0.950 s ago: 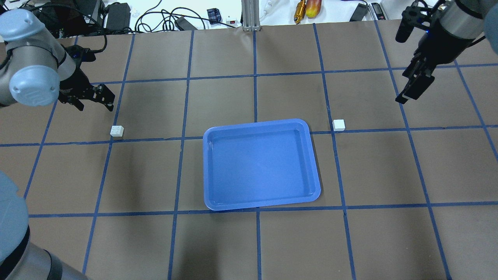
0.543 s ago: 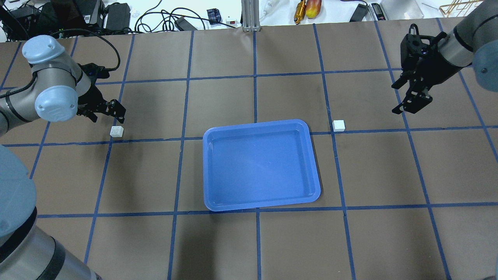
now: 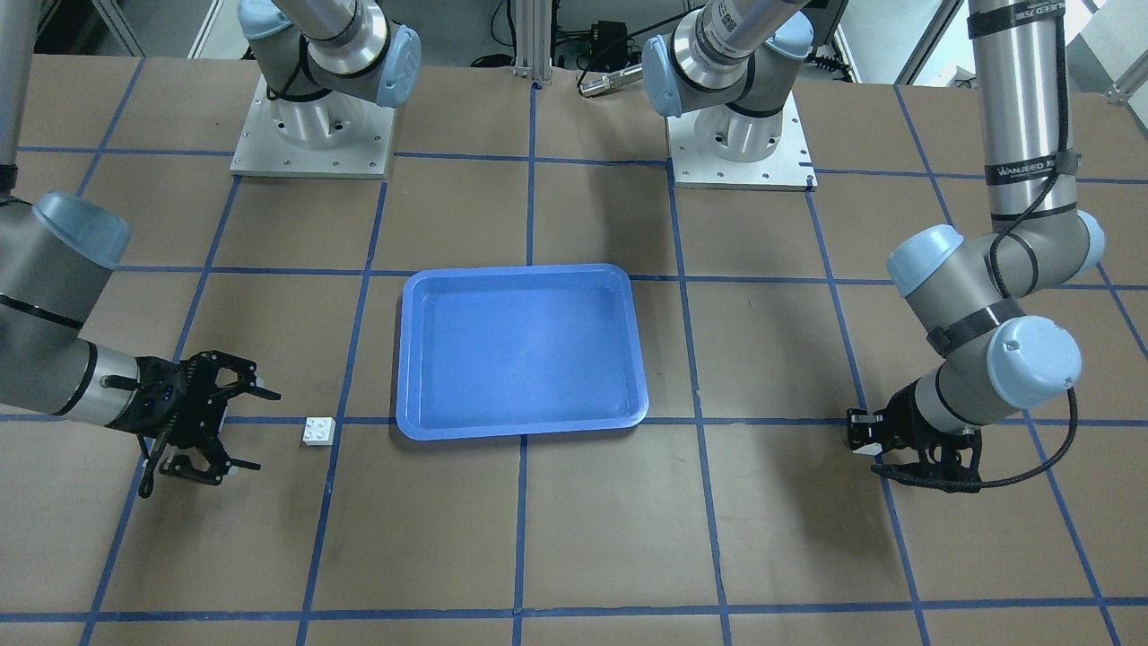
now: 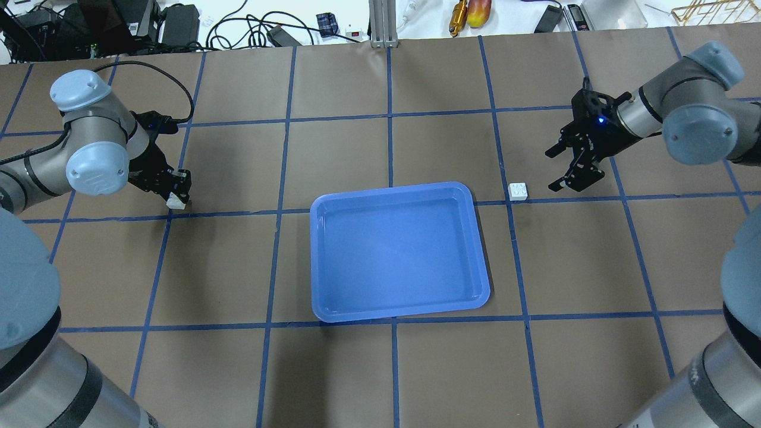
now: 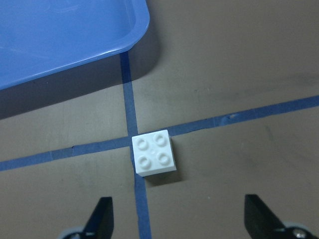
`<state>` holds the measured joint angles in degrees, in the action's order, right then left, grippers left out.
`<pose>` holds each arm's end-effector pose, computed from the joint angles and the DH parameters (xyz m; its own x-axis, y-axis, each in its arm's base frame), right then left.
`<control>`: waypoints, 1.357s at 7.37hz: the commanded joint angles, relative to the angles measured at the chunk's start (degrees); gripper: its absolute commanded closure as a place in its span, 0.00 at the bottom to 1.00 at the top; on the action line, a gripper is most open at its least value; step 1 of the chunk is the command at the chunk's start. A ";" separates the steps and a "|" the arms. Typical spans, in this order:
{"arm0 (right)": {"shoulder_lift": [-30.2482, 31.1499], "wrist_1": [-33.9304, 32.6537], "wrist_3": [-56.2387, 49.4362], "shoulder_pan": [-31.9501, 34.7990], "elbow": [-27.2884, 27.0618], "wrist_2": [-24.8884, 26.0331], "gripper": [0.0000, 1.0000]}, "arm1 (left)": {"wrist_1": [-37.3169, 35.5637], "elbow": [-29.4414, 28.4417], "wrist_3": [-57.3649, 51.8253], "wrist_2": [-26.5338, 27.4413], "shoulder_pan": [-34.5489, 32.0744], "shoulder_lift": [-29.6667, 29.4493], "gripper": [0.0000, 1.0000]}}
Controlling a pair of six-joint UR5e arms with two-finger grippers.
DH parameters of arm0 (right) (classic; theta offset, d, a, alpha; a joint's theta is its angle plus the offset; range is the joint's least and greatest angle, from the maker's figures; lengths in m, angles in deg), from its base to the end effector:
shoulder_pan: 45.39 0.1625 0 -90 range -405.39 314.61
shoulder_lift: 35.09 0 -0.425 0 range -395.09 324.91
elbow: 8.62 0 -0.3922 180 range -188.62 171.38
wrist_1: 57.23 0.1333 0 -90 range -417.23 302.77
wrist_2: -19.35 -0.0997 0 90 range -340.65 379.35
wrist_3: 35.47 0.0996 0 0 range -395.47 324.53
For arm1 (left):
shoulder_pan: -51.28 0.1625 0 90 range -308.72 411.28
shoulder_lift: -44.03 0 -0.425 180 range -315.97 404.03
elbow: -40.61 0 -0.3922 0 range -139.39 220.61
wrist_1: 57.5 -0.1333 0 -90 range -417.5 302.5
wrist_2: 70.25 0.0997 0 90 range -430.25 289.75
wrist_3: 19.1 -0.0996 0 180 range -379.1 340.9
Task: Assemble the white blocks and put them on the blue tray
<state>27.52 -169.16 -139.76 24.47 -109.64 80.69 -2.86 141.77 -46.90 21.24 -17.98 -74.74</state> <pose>-0.0275 -0.6009 0.1841 -0.1282 -0.9785 -0.1614 -0.8344 0.1943 -0.5157 0.0891 -0.6044 0.1761 -0.9923 0.1233 0.0142 0.1241 0.9888 0.0826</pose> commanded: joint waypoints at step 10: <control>-1.09 -2.42 -11.10 -1.38 -4.09 -6.31 0.13 | 4.43 1.59 38.89 -12.22 -27.01 8.12 0.93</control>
<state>26.37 -171.53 -150.83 24.74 -113.37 76.35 2.42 143.22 -16.22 9.37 -38.44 -66.80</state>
